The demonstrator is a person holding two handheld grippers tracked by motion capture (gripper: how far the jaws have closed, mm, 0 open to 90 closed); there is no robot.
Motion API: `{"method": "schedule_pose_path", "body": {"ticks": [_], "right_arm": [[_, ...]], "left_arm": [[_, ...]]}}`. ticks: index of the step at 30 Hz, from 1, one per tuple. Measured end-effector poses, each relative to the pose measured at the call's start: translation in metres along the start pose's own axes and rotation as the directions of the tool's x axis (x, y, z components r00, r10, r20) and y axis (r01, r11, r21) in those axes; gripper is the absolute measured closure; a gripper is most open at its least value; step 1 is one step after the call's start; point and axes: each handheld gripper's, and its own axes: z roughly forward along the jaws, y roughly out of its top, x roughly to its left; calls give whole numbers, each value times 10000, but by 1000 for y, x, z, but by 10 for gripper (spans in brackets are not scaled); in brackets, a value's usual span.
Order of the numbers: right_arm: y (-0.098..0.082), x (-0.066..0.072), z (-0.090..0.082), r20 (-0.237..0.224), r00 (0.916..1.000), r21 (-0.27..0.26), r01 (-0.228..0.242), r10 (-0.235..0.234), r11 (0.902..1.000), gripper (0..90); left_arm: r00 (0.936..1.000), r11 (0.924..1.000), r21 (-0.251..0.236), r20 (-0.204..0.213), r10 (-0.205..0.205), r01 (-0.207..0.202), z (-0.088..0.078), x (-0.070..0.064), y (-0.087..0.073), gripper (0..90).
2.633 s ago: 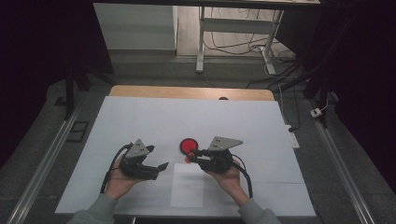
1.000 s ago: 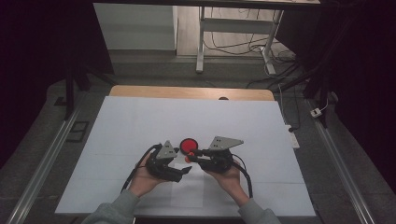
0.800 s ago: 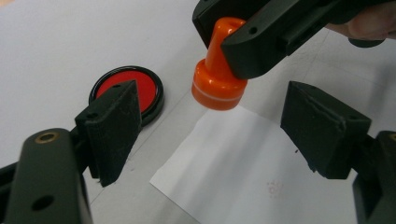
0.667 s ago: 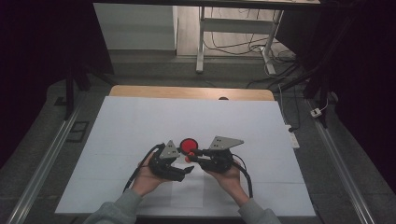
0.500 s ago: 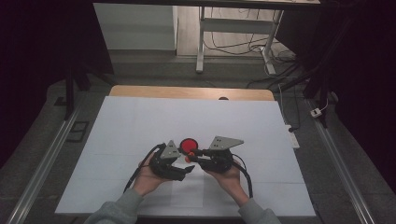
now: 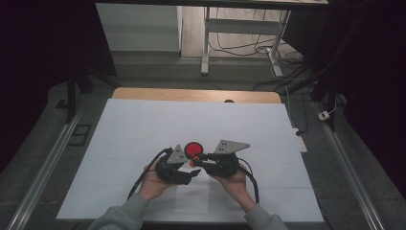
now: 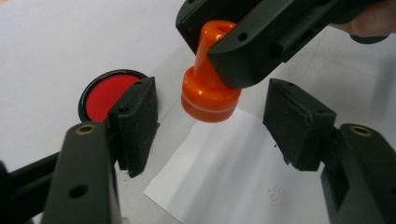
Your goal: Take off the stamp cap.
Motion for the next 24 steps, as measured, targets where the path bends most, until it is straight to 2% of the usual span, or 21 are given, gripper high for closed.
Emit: {"method": "schedule_pose_path", "body": {"ticks": [10,24], "right_arm": [[0,0,0,-56,10000,-57,-81,81,10000,728],[0,-1,-1,-84,9999,-107,-134,134,9999,728]], "left_arm": [[9999,10000,55,-75,77,-77,2,0,-1,454],[9999,9999,146,76,65,-66,3,2,-2,563]]}}
